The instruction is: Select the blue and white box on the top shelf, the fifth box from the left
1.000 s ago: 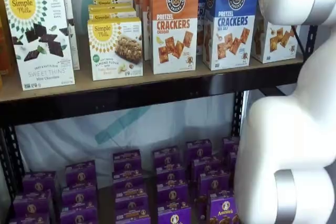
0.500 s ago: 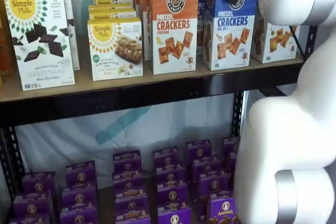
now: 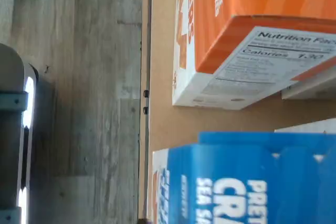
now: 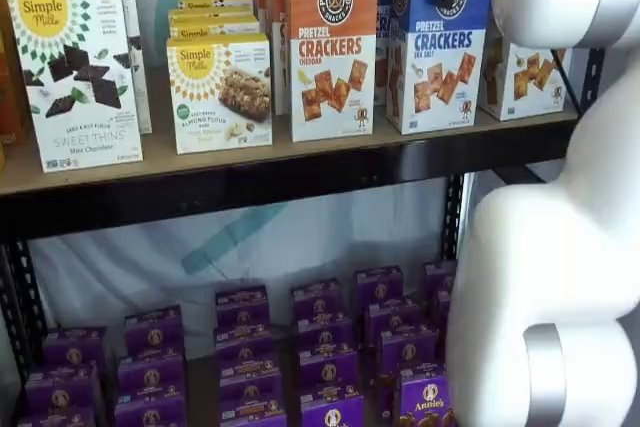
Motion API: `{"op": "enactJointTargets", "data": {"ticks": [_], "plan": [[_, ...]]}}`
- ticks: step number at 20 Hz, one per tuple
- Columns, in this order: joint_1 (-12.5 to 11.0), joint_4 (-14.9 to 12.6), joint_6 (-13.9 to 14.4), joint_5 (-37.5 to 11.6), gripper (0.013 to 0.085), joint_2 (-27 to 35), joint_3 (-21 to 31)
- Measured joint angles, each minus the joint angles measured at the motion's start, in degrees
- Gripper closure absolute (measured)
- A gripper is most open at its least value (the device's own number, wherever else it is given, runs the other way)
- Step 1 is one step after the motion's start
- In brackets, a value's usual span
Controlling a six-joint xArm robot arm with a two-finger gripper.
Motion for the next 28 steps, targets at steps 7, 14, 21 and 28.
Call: {"op": "enactJointTargets", "data": {"ticks": [7,14,21,28], "plan": [[-0.21,-0.33,-0.22,0.76,0.0290,0.33,-0.87],[-0.50,-0.33,-0.48,0.68,0.0370,0.09,-0.87],[-0.26,-0.55,-0.18,2.55,0.0410,0.04,-1.57],[1.20,-2.28,0.75,4.32,0.0410,-3.37,0.96]]}}
